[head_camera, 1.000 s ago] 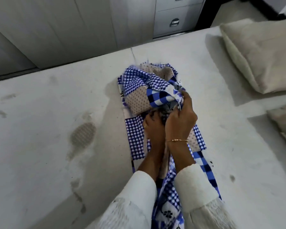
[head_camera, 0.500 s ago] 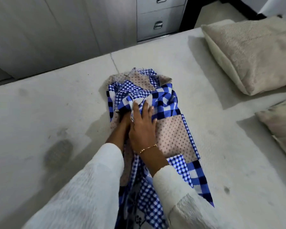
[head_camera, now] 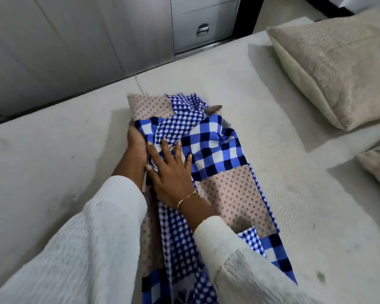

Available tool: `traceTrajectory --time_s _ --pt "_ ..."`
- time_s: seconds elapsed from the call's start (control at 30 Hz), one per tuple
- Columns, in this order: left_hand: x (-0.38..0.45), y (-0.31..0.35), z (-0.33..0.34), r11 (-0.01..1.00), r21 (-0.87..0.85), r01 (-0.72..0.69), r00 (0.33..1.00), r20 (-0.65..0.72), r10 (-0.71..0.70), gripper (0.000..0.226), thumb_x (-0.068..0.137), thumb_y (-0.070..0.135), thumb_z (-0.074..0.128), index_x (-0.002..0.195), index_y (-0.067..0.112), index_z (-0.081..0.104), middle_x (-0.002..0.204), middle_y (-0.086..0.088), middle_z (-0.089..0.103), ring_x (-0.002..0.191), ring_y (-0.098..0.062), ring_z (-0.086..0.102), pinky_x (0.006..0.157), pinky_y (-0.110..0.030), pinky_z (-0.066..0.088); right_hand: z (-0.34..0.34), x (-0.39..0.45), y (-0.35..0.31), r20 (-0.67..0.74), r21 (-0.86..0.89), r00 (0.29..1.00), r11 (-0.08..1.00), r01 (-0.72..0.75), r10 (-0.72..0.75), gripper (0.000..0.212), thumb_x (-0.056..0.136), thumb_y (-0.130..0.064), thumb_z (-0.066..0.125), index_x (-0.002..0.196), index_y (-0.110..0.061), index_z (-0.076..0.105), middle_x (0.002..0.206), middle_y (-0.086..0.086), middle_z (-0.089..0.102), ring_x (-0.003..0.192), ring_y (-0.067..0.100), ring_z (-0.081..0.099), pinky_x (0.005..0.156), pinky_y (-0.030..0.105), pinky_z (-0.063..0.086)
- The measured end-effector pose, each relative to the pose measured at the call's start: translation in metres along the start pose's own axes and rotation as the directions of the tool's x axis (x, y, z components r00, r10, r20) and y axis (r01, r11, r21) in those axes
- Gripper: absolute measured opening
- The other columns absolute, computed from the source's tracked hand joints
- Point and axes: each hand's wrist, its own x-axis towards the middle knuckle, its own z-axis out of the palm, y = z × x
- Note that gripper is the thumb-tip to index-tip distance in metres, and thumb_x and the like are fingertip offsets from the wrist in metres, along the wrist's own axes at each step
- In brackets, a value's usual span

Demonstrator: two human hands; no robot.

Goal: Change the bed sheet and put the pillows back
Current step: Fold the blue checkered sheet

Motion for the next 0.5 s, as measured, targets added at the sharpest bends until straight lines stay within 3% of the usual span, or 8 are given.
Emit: traceTrajectory --time_s 0.1,0.2,0.23,0.3,0.37,0.4,0.47,0.5 --pt "-0.016 0.008 -0.007 0.999 0.005 0.050 0.996 0.071 -0.050 0.082 0.086 0.072 0.015 0.123 0.012 0.058 0.115 -0.013 0.065 0.103 -0.027 0.064 0.085 -0.036 0.053 -0.004 0.013 0.003 0.079 0.099 0.994 0.993 0.070 -0.078 0.051 0.100 -0.040 0.026 0.148 -0.022 0.019 0.155 0.007 0.018 0.144 0.028 0.001 0.113 0.057 0.003" --pt "-0.023 0.010 -0.010 0.925 0.371 -0.085 0.996 0.059 0.068 0.041 0.089 0.035 0.059 0.123 0.012 0.059 0.118 -0.008 0.065 0.096 -0.017 0.066 0.072 -0.026 0.057 -0.014 0.030 0.006 -0.264 0.164 0.961 0.978 0.129 -0.082 0.042 0.094 -0.022 0.034 0.123 -0.005 0.058 0.123 0.020 0.059 0.115 0.038 0.053 0.092 0.050 0.043" --pt "-0.020 0.008 -0.012 0.820 0.552 -0.150 0.986 0.023 0.165 0.056 0.080 0.020 0.071 0.131 0.011 0.049 0.126 -0.007 0.059 0.103 -0.017 0.061 0.079 -0.026 0.055 -0.017 0.037 0.010 -0.448 0.109 0.894 0.993 0.047 0.006 0.042 0.086 -0.019 0.035 0.110 -0.005 0.067 0.110 0.018 0.066 0.103 0.038 0.060 0.081 0.048 0.049" --pt "-0.020 0.004 -0.009 0.623 0.749 -0.225 0.930 -0.026 0.367 0.072 0.075 0.006 0.075 0.135 0.009 0.035 0.132 -0.008 0.051 0.111 -0.017 0.054 0.089 -0.025 0.047 -0.031 0.044 0.024 -0.615 -0.014 0.777 0.984 -0.178 0.132 0.043 0.075 -0.011 0.037 0.103 -0.011 0.070 0.112 0.012 0.066 0.105 0.038 0.059 0.075 0.049 0.049" --pt "-0.023 0.000 -0.004 0.522 0.809 -0.271 0.816 -0.095 0.571 0.060 0.080 -0.003 0.062 0.131 0.009 0.034 0.129 -0.012 0.049 0.111 -0.021 0.053 0.084 -0.024 0.042 -0.041 0.047 0.033 -0.462 -0.105 0.856 0.945 -0.311 0.231 0.053 0.081 -0.002 0.041 0.128 -0.020 0.056 0.141 0.009 0.045 0.124 0.037 0.041 0.089 0.049 0.039" --pt "-0.024 -0.002 -0.001 0.401 0.869 -0.291 0.726 -0.072 0.684 0.055 0.080 -0.004 0.058 0.130 0.009 0.037 0.130 -0.014 0.046 0.114 -0.025 0.050 0.086 -0.026 0.041 -0.041 0.048 0.042 -0.382 -0.145 0.887 0.931 -0.335 0.260 0.059 0.084 0.001 0.043 0.137 -0.025 0.044 0.150 0.005 0.031 0.130 0.036 0.031 0.093 0.046 0.034" --pt "-0.025 -0.008 0.008 -0.036 0.950 -0.310 0.550 0.210 0.808 0.041 0.083 0.007 0.057 0.124 0.009 0.051 0.132 -0.015 0.045 0.119 -0.031 0.045 0.093 -0.035 0.040 -0.039 0.047 0.052 -0.343 -0.187 0.914 0.938 -0.292 0.216 0.066 0.082 0.006 0.048 0.140 -0.025 0.040 0.151 0.007 0.028 0.126 0.041 0.032 0.087 0.044 0.037" --pt "-0.021 -0.011 0.011 -0.202 0.914 -0.352 0.527 0.372 0.764 0.035 0.087 0.019 0.054 0.120 0.008 0.056 0.128 -0.015 0.051 0.116 -0.033 0.047 0.093 -0.040 0.041 -0.040 0.050 0.054 -0.402 -0.208 0.904 0.947 -0.245 0.145 0.066 0.075 0.009 0.051 0.133 -0.020 0.050 0.144 0.013 0.041 0.115 0.047 0.043 0.078 0.045 0.042"
